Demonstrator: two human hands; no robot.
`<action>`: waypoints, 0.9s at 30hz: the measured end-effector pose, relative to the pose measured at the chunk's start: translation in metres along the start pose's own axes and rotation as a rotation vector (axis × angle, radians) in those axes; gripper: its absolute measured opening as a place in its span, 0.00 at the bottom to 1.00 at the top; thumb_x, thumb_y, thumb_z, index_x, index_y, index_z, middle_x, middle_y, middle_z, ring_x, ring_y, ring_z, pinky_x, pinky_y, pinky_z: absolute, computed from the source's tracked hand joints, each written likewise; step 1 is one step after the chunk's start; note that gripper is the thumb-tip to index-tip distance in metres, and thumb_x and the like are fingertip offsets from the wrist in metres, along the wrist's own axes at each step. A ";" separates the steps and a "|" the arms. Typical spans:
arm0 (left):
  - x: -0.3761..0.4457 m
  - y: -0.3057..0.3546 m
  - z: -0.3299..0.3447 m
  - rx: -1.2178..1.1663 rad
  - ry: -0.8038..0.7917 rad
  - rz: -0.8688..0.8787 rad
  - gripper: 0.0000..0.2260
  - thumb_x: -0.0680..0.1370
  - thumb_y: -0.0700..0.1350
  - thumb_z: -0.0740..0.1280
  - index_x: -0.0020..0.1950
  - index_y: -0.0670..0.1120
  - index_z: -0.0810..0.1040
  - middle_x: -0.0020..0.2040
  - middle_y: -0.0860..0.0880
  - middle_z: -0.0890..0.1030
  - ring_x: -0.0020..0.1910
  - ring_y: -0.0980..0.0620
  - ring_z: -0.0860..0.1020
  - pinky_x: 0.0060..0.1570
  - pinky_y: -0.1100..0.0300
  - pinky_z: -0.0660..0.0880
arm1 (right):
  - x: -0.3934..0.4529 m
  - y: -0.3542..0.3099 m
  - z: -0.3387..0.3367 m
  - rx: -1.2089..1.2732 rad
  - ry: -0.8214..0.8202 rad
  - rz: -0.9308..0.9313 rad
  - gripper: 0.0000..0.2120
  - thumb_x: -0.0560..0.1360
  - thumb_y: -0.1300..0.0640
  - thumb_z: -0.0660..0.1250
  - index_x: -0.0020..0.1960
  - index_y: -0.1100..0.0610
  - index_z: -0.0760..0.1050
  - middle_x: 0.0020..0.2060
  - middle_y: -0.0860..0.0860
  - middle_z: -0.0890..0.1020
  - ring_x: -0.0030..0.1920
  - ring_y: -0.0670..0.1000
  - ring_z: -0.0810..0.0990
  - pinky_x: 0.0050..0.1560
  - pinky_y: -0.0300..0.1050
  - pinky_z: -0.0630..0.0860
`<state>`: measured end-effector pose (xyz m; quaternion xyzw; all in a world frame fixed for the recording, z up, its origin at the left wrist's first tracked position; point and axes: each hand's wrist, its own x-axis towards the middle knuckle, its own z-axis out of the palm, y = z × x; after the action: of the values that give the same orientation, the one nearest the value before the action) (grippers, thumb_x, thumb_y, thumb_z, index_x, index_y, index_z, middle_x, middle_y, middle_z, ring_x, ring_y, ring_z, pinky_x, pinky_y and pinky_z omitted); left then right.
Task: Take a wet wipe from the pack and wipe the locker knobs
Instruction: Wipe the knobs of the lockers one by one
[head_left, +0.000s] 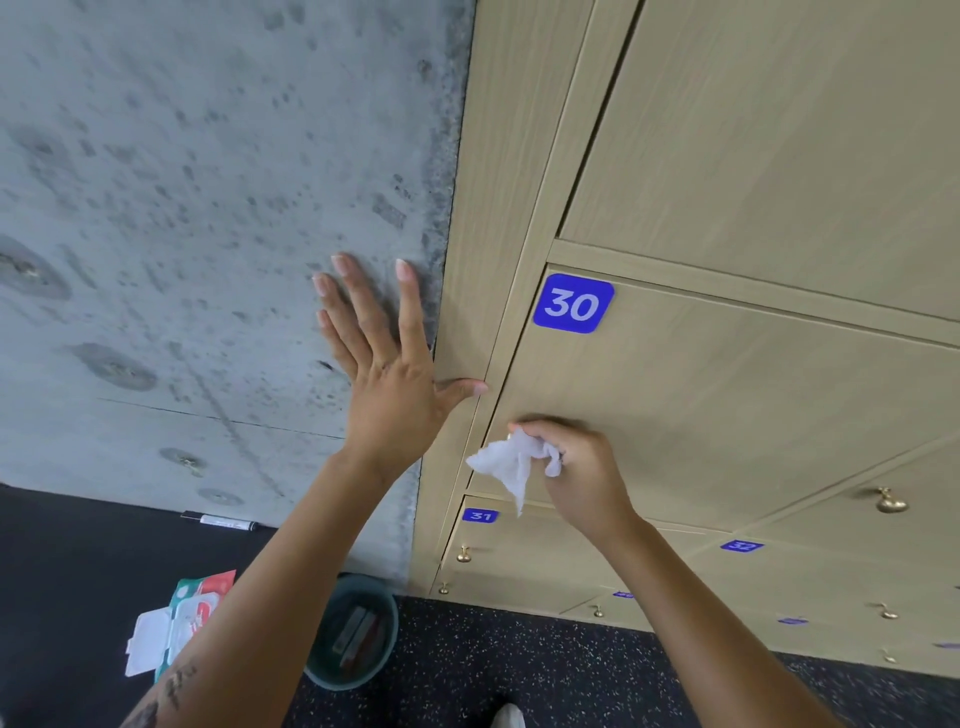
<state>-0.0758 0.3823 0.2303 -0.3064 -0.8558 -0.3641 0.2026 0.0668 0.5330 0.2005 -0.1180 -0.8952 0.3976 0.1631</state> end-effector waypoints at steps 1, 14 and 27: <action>-0.002 0.003 -0.003 -0.019 0.019 0.001 0.57 0.71 0.68 0.73 0.82 0.44 0.40 0.77 0.21 0.40 0.76 0.21 0.35 0.75 0.33 0.33 | -0.003 -0.001 -0.005 -0.070 -0.039 0.054 0.18 0.72 0.70 0.63 0.56 0.57 0.82 0.47 0.46 0.80 0.47 0.50 0.77 0.53 0.45 0.76; 0.085 0.100 -0.124 -0.177 0.443 0.134 0.21 0.76 0.41 0.73 0.68 0.47 0.73 0.75 0.38 0.66 0.69 0.39 0.67 0.70 0.59 0.51 | 0.014 -0.150 -0.127 -0.242 0.404 -0.215 0.21 0.72 0.68 0.56 0.38 0.40 0.60 0.27 0.44 0.66 0.30 0.48 0.62 0.30 0.41 0.63; 0.184 0.141 -0.183 0.112 0.348 0.368 0.39 0.81 0.66 0.58 0.85 0.53 0.45 0.86 0.44 0.40 0.83 0.38 0.37 0.78 0.36 0.41 | 0.050 -0.281 -0.228 -0.782 0.368 -0.368 0.21 0.76 0.60 0.60 0.63 0.52 0.53 0.36 0.36 0.72 0.31 0.46 0.73 0.27 0.42 0.66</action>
<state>-0.0931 0.3924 0.5249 -0.3778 -0.7567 -0.3207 0.4263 0.0859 0.5192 0.5645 -0.0783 -0.9400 -0.0328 0.3304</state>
